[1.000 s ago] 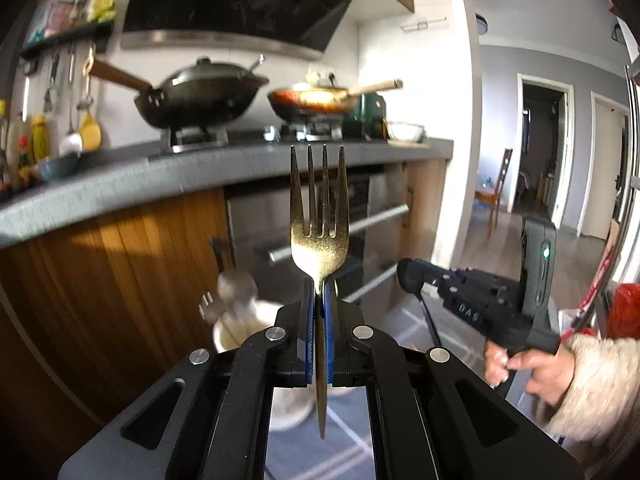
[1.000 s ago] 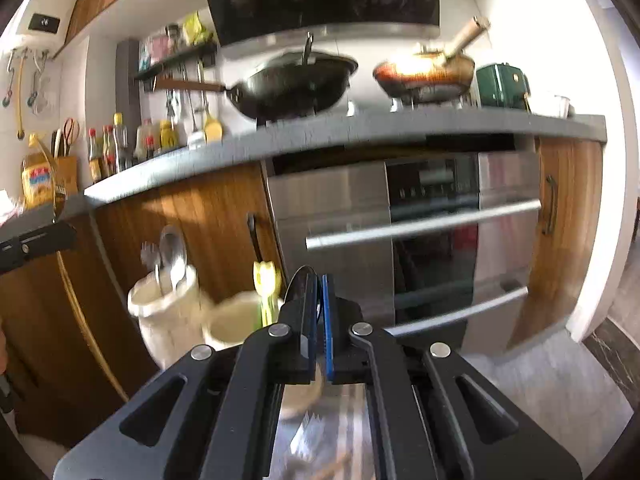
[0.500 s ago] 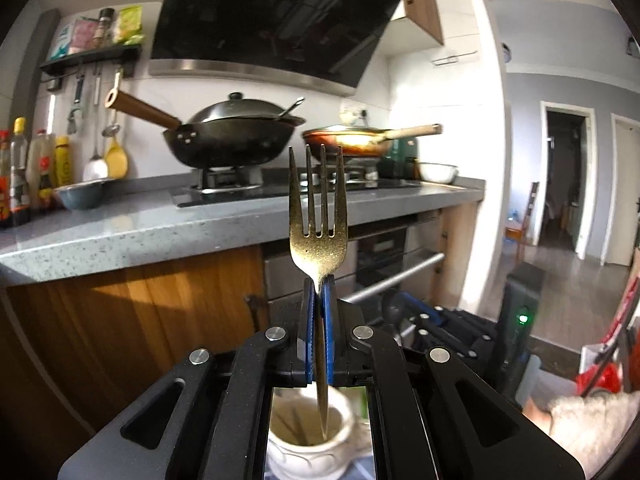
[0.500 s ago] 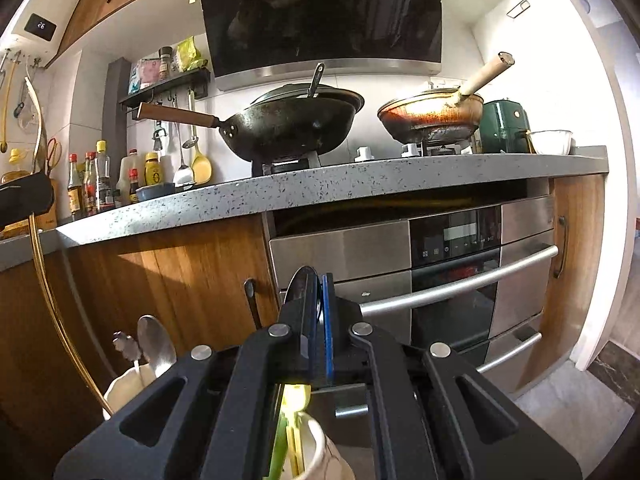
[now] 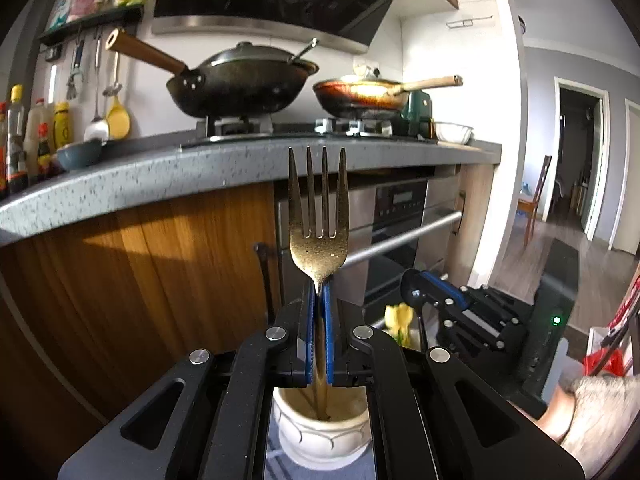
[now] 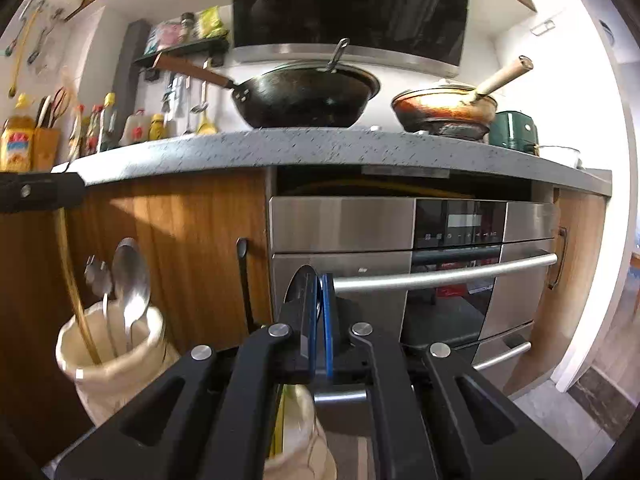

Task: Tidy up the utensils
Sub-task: 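Carry the gold fork into the larger cup while the right tool carries the silver fork there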

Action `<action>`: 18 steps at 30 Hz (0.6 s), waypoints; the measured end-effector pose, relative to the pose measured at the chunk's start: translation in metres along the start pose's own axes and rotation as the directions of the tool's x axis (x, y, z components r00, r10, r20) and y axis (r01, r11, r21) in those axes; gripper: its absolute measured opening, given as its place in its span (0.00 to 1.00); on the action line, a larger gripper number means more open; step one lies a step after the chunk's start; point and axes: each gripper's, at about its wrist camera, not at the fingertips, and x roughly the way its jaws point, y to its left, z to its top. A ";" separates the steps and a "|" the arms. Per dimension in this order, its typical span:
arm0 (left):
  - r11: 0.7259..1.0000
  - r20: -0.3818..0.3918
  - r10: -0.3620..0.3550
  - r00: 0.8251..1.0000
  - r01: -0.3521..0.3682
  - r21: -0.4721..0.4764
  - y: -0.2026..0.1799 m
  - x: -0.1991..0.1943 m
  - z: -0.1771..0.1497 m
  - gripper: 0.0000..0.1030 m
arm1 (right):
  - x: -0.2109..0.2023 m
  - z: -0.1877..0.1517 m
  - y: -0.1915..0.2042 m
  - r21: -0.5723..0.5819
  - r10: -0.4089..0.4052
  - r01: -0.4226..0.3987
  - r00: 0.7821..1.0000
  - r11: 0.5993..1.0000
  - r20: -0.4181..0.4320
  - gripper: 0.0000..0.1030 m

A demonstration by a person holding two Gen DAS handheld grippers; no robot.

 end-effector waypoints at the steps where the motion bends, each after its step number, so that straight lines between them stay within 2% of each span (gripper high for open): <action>1: 1.000 -0.007 -0.003 1.000 0.003 -0.001 0.000 0.001 -0.002 0.05 | -0.003 -0.002 0.000 -0.013 0.009 -0.009 1.000 1.000 -0.006 0.02; 8: 1.000 -0.058 -0.004 0.998 0.003 -0.017 0.009 0.003 -0.016 0.05 | -0.026 -0.011 -0.003 -0.035 0.073 -0.075 0.996 0.997 -0.057 0.02; 14: 1.000 -0.091 -0.008 0.996 0.006 -0.024 0.012 0.000 -0.027 0.05 | -0.030 -0.010 -0.007 -0.009 0.078 -0.080 0.987 0.997 -0.140 0.02; 18: 1.000 -0.117 -0.002 0.993 0.000 -0.019 0.012 0.005 -0.034 0.05 | -0.030 -0.012 -0.005 -0.007 0.087 -0.089 0.983 0.996 -0.162 0.02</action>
